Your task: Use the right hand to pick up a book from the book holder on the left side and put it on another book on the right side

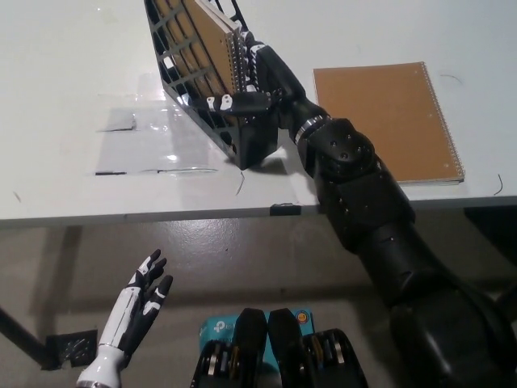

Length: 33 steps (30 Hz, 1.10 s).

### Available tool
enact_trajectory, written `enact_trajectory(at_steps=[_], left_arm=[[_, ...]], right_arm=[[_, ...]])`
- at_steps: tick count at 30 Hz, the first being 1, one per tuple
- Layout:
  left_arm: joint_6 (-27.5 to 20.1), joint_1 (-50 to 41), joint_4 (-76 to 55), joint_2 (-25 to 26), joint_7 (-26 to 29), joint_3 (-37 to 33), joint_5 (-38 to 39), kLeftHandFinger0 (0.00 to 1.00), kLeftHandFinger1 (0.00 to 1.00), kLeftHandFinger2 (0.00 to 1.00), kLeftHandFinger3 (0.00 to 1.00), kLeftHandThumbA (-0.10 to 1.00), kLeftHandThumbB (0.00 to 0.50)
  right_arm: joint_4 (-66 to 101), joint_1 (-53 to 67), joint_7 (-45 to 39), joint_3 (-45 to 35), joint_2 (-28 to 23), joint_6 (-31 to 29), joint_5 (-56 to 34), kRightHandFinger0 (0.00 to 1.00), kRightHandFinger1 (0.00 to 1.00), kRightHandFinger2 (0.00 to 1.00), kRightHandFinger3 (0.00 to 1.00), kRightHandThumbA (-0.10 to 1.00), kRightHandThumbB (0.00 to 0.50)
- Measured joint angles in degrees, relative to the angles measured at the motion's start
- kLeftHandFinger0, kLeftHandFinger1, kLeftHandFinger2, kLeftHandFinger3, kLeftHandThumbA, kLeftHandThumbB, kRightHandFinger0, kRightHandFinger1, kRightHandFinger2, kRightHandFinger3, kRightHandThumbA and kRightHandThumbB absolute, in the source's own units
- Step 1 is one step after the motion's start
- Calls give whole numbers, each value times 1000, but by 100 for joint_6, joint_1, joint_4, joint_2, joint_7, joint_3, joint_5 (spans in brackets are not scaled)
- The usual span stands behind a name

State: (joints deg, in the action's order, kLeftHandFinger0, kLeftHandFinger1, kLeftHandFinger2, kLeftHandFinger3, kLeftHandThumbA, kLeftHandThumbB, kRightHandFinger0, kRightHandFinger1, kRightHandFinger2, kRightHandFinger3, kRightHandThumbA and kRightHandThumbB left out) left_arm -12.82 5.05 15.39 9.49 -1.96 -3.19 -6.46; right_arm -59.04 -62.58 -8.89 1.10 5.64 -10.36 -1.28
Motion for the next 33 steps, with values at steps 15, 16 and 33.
enact_trajectory(at_steps=[15,16,33], left_arm=[[9,60,-1,9,-1,-42,-10,903,1000,1000,1000,872,166],[9,67,1,9,-1,-46,-10,902,1000,1000,1000,873,169],[5,93,41,14,-67,-75,-2,847,1000,1000,1000,868,157]], right_arm=[[129,-78,1039,-54,32,39,266,0,179,472,438,691,159],[152,-78,1067,-61,40,56,265,0,169,464,444,716,159],[186,-91,1176,-237,68,110,206,1,347,718,762,-100,102]])
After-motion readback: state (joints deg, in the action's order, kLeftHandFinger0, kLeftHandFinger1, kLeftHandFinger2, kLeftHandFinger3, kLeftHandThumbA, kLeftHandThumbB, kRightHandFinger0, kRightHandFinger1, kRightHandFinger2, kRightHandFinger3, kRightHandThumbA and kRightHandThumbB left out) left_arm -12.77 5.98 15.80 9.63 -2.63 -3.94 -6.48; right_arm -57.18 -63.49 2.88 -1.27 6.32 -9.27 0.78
